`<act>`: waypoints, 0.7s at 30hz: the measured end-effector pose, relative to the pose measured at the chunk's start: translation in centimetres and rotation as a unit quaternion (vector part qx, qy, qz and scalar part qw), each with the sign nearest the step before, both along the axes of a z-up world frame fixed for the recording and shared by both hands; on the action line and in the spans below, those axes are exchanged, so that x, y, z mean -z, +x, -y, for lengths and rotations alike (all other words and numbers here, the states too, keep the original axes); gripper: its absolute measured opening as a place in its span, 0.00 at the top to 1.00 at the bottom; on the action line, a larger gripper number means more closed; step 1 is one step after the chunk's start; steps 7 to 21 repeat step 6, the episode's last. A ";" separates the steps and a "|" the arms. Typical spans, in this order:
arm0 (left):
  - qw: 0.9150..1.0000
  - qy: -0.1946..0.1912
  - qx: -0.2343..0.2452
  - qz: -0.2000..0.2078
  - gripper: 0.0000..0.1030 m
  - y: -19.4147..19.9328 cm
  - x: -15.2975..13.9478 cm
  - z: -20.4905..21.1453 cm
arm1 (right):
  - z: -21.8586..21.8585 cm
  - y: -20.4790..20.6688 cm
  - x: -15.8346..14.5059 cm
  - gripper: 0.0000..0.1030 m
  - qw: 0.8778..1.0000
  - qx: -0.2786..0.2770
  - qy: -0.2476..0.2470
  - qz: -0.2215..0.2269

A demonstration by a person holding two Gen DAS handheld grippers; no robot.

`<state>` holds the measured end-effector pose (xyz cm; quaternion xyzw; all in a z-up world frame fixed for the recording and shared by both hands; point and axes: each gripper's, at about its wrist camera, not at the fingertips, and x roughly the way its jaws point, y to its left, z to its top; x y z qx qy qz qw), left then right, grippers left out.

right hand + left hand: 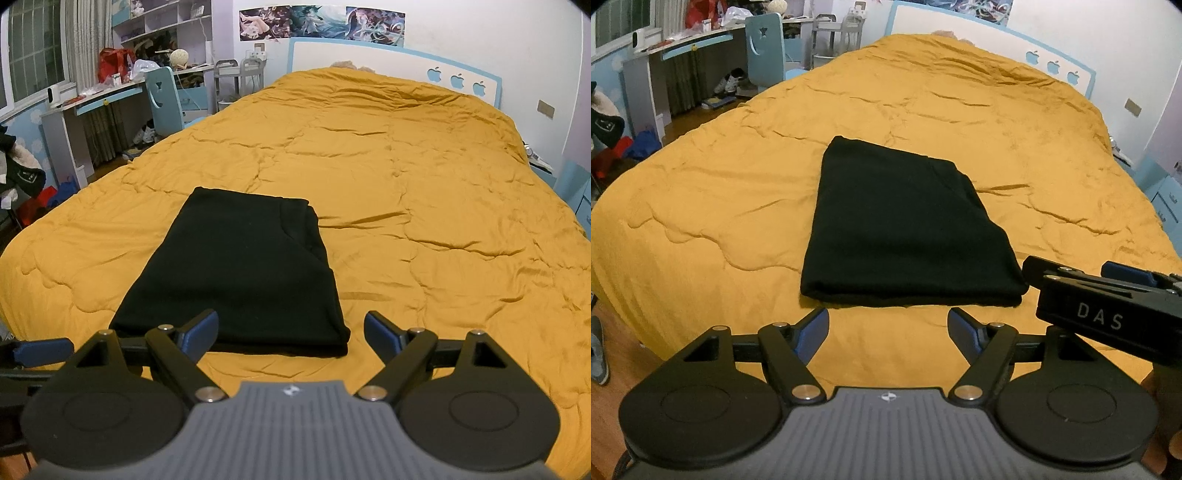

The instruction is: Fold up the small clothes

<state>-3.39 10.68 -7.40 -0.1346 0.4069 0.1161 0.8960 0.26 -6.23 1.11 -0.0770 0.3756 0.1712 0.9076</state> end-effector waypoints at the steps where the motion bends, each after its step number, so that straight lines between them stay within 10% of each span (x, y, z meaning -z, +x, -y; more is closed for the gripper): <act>1: 1.000 0.002 0.000 0.005 0.16 -0.1 0.0 0.0 | 0.0 0.0 0.0 0.21 1.000 0.001 0.001 0.000; 21: 1.000 0.002 0.004 0.013 0.17 -0.4 0.0 0.3 | 0.1 0.0 0.0 0.21 1.000 0.002 0.002 0.000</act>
